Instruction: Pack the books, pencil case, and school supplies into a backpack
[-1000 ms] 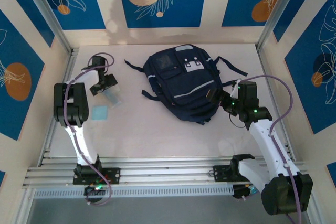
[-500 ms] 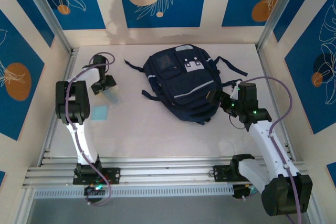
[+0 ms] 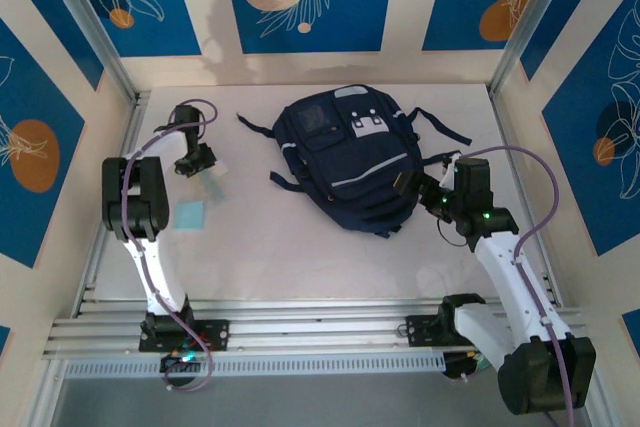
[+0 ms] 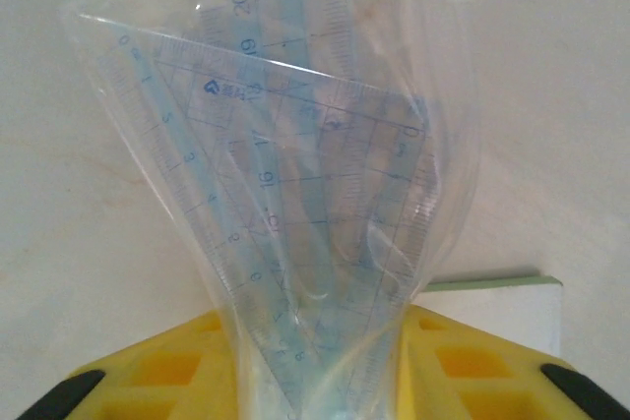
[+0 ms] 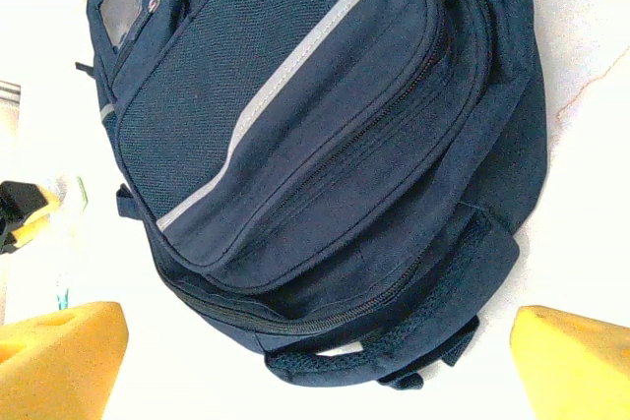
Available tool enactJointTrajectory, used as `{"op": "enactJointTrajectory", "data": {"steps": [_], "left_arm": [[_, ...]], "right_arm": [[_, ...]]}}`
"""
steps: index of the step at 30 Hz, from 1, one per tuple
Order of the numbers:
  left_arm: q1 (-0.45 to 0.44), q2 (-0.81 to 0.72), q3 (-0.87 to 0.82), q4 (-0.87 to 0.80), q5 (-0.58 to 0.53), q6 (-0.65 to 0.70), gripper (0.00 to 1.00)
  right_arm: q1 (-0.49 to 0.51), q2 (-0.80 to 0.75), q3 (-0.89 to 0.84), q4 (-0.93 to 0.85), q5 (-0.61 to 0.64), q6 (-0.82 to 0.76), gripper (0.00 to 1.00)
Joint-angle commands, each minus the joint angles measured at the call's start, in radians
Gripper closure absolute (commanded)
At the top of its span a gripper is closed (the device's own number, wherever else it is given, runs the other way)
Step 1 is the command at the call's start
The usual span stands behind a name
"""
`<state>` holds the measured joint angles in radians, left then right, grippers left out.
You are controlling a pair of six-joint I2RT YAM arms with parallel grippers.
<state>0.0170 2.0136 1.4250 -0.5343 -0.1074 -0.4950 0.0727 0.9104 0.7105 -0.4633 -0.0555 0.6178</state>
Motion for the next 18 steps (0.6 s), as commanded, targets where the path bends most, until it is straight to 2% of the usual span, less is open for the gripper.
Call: {"op": "enactJointTrajectory", "data": {"steps": [1, 5, 8, 13, 18], "left_arm": [[0.009, -0.052, -0.010, -0.015, 0.058, 0.007, 0.66], [0.009, -0.083, -0.005, -0.012, 0.098, 0.001, 0.67], [0.008, -0.116, -0.013, -0.002, 0.127, 0.000, 0.73], [-0.001, -0.178, -0.041, 0.017, 0.209, -0.028, 0.72], [-0.077, -0.282, -0.130, 0.128, 0.328, -0.133, 0.71]], "right_arm": [[0.000, -0.016, -0.003, 0.016, -0.007, 0.003, 0.00], [0.001, -0.016, 0.003, 0.012, -0.009, 0.003, 0.00], [0.002, -0.016, 0.001, 0.017, -0.015, 0.007, 0.01], [0.011, -0.011, -0.011, 0.062, -0.080, 0.010, 0.01], [0.070, 0.014, -0.027, 0.180, -0.180, 0.030, 0.00]]}}
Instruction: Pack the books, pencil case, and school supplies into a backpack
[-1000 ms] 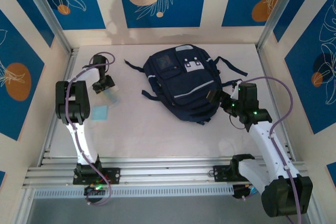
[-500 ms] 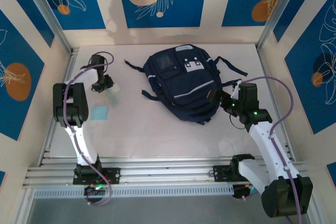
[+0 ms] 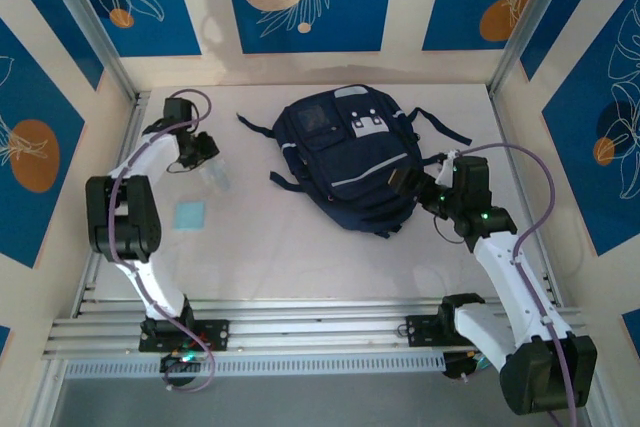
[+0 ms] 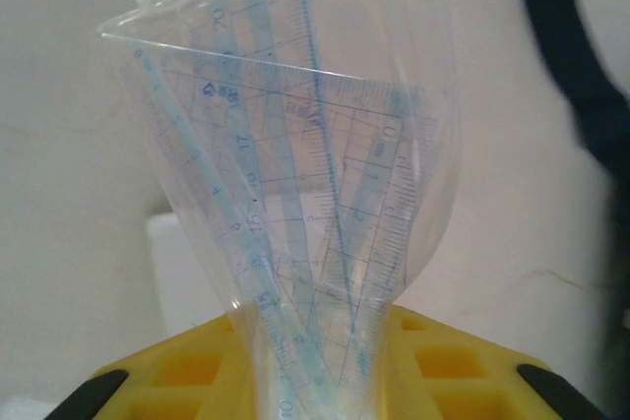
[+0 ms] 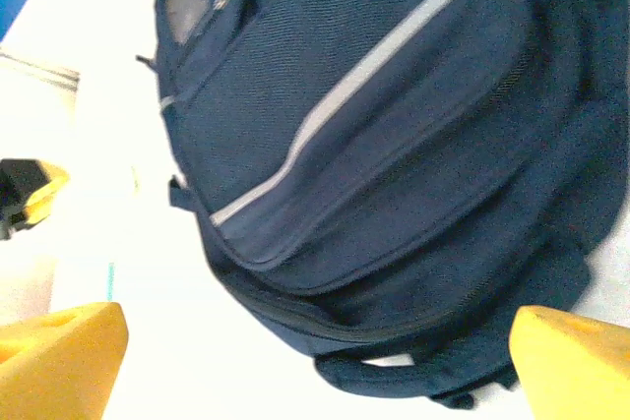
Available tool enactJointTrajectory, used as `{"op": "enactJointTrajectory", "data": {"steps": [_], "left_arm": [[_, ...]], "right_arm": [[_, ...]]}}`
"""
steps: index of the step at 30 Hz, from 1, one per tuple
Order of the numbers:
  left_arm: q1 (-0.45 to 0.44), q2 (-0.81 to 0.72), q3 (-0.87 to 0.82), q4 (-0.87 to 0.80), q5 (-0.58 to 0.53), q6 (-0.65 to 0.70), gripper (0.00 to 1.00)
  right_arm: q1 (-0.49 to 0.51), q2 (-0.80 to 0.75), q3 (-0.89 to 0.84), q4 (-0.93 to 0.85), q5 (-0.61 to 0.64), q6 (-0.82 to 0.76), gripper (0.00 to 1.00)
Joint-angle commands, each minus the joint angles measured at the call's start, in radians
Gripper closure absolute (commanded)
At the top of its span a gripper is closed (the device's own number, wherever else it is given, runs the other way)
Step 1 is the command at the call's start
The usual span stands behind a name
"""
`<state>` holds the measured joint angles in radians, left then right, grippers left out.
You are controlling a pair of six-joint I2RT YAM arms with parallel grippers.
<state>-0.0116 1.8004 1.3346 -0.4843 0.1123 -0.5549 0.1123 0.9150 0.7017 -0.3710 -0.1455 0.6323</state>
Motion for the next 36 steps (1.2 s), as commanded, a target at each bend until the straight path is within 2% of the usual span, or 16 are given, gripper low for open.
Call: {"op": "enactJointTrajectory", "data": {"steps": [1, 4, 8, 14, 21, 25, 28, 33, 36], "left_arm": [[-0.073, -0.091, -0.065, 0.119, 0.128, -0.107, 0.71], [-0.161, -0.147, -0.134, 0.238, 0.151, -0.211, 0.71], [-0.306, -0.180, -0.175, 0.365, 0.093, -0.310, 0.71], [-0.462, -0.148, -0.160, 0.496, 0.015, -0.424, 0.69], [-0.559, -0.114, -0.159, 0.582, -0.020, -0.502, 0.69], [-0.595, -0.119, -0.158, 0.601, -0.012, -0.524, 0.68], [-0.617, -0.133, -0.163, 0.608, -0.010, -0.534, 0.66], [-0.634, -0.146, -0.178, 0.607, 0.000, -0.546, 0.63], [-0.637, -0.155, -0.199, 0.614, -0.005, -0.557, 0.57]], "right_arm": [[0.051, 0.021, -0.022, 0.117, -0.103, 0.024, 0.00], [0.122, 0.067, -0.021, 0.199, -0.116, 0.045, 0.00], [0.233, 0.140, 0.004, 0.286, -0.101, 0.060, 0.01], [0.365, 0.234, 0.054, 0.359, -0.080, 0.035, 0.03], [0.440, 0.299, 0.075, 0.420, -0.042, 0.023, 0.05], [0.448, 0.354, 0.082, 0.450, -0.007, 0.029, 0.12], [0.451, 0.388, 0.085, 0.493, 0.004, 0.040, 0.23], [0.450, 0.410, 0.088, 0.533, 0.023, 0.053, 0.59], [0.443, 0.407, 0.092, 0.530, 0.005, 0.038, 0.84]]}}
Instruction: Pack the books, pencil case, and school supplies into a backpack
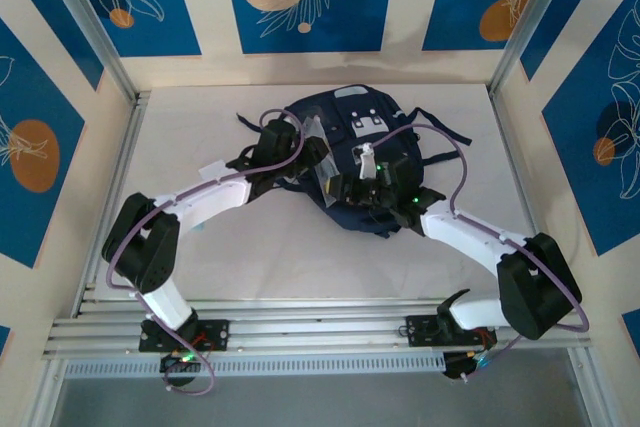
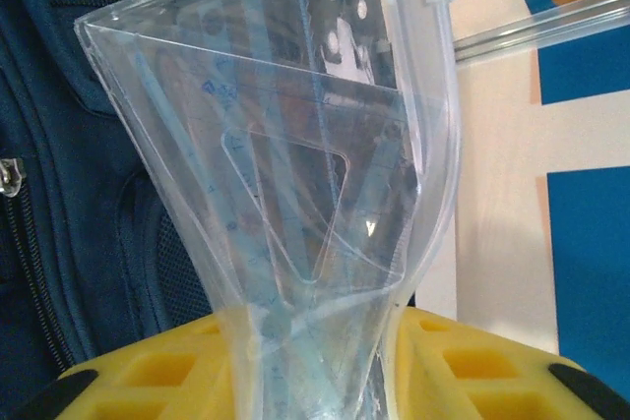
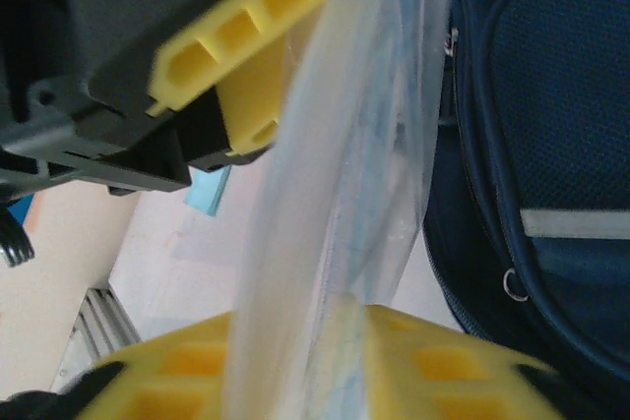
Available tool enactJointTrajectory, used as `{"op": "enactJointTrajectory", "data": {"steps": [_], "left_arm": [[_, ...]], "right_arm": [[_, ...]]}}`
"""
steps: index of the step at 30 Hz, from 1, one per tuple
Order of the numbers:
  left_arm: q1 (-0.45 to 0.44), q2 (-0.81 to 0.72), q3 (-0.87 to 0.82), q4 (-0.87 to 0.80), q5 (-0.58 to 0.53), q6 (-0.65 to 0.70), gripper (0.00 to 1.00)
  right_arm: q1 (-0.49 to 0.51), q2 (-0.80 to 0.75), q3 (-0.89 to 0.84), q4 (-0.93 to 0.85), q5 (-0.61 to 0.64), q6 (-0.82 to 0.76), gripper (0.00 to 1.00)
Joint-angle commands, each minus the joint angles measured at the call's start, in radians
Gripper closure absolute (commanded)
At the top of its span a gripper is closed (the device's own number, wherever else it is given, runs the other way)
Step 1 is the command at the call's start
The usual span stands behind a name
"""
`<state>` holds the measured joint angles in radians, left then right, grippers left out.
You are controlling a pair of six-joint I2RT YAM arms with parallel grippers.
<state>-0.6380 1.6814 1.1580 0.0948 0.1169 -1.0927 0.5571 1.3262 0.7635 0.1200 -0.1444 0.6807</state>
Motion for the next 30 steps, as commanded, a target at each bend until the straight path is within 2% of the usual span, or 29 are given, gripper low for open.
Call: {"op": "enactJointTrajectory", "data": {"steps": [1, 3, 4, 5, 8, 14, 19, 24, 30], "left_arm": [[-0.011, -0.038, -0.030, 0.047, -0.006, -0.024, 0.53], [-0.009, -0.041, -0.028, 0.049, -0.001, -0.017, 0.42], [-0.009, -0.041, -0.021, 0.042, 0.003, 0.003, 0.34], [-0.010, -0.041, -0.005, 0.017, 0.000, 0.034, 0.22], [-0.008, -0.043, 0.051, -0.063, 0.003, 0.140, 0.00], [-0.009, -0.068, 0.112, -0.193, -0.075, 0.381, 0.00], [-0.034, -0.012, 0.192, -0.287, -0.037, 0.612, 0.00], [-0.123, 0.094, 0.300, -0.401, -0.062, 0.884, 0.03], [-0.237, 0.257, 0.443, -0.516, -0.198, 1.138, 0.04]], "right_arm": [[-0.005, -0.008, 0.029, 0.035, -0.001, -0.015, 0.90], [-0.013, -0.015, 0.028, 0.017, -0.004, -0.021, 1.00], [-0.020, -0.020, 0.026, 0.001, -0.001, -0.026, 1.00], [-0.030, -0.031, 0.023, -0.013, -0.001, -0.028, 1.00], [-0.073, -0.078, -0.002, -0.066, -0.002, -0.037, 1.00], [-0.231, -0.240, -0.047, -0.250, -0.013, -0.076, 1.00], [-0.399, -0.381, -0.057, -0.414, -0.017, -0.115, 1.00], [-0.578, -0.460, -0.041, -0.544, -0.021, -0.119, 1.00], [-0.786, -0.466, -0.026, -0.576, -0.161, -0.107, 1.00]]}}
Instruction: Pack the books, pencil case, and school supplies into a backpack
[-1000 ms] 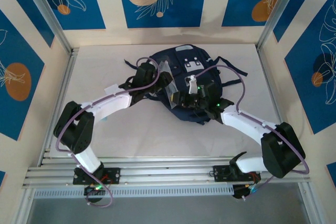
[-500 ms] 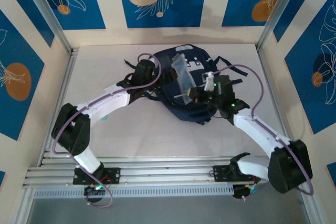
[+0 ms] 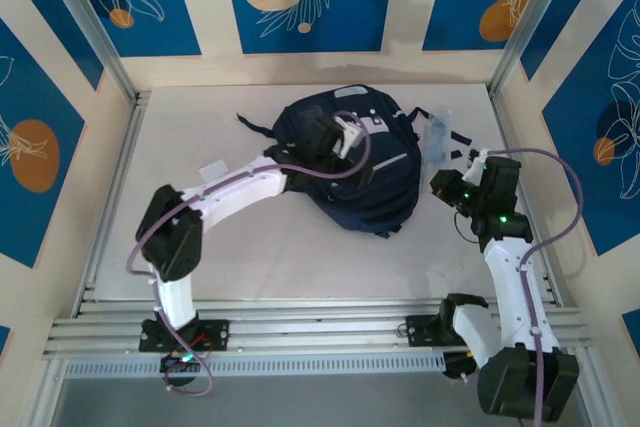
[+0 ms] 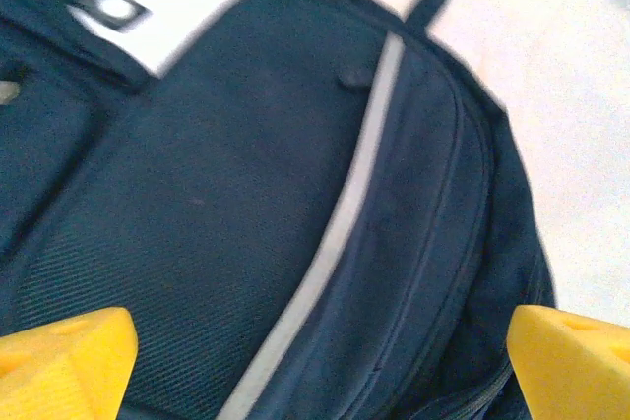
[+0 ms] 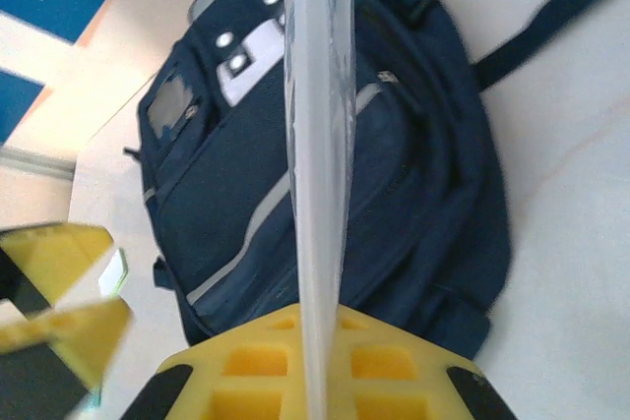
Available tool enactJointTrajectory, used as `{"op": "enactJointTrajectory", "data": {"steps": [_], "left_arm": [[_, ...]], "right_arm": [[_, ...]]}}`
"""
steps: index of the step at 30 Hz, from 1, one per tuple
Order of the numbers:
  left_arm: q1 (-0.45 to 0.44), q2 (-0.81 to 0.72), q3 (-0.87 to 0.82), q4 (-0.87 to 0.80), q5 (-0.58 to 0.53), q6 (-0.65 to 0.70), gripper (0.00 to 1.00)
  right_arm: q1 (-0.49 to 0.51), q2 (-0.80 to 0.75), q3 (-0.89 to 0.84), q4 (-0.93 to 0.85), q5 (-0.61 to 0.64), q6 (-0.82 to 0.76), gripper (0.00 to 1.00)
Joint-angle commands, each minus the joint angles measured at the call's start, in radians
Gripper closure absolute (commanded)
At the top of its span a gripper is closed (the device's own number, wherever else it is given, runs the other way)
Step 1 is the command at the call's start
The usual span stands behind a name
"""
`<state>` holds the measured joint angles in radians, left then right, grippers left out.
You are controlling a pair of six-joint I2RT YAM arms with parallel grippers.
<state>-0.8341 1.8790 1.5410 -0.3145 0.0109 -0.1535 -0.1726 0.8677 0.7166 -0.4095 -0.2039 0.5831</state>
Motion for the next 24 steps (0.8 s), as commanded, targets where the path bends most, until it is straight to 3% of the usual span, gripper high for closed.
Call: {"op": "enactJointTrajectory", "data": {"steps": [1, 10, 12, 16, 18, 24], "left_arm": [[-0.059, 0.088, 0.082, -0.121, -0.130, 0.236, 0.04], [-0.099, 0.310, 0.228, -0.169, -0.342, 0.314, 0.10], [-0.099, 0.338, 0.232, -0.154, -0.385, 0.320, 0.21], [-0.086, 0.351, 0.240, -0.161, -0.343, 0.298, 0.66], [-0.079, 0.335, 0.242, -0.175, -0.304, 0.270, 1.00], [-0.042, 0.183, 0.221, -0.177, -0.114, 0.129, 1.00]], "right_arm": [[-0.084, -0.006, 0.021, -0.048, -0.126, -0.005, 1.00], [-0.199, -0.005, 0.001, -0.035, -0.252, 0.018, 1.00], [-0.206, -0.005, 0.000, -0.036, -0.264, 0.017, 1.00], [-0.215, -0.006, 0.005, -0.045, -0.275, 0.013, 1.00], [-0.219, -0.008, 0.010, -0.051, -0.275, 0.011, 1.00], [-0.223, -0.024, 0.015, -0.058, -0.253, 0.022, 1.00]]}}
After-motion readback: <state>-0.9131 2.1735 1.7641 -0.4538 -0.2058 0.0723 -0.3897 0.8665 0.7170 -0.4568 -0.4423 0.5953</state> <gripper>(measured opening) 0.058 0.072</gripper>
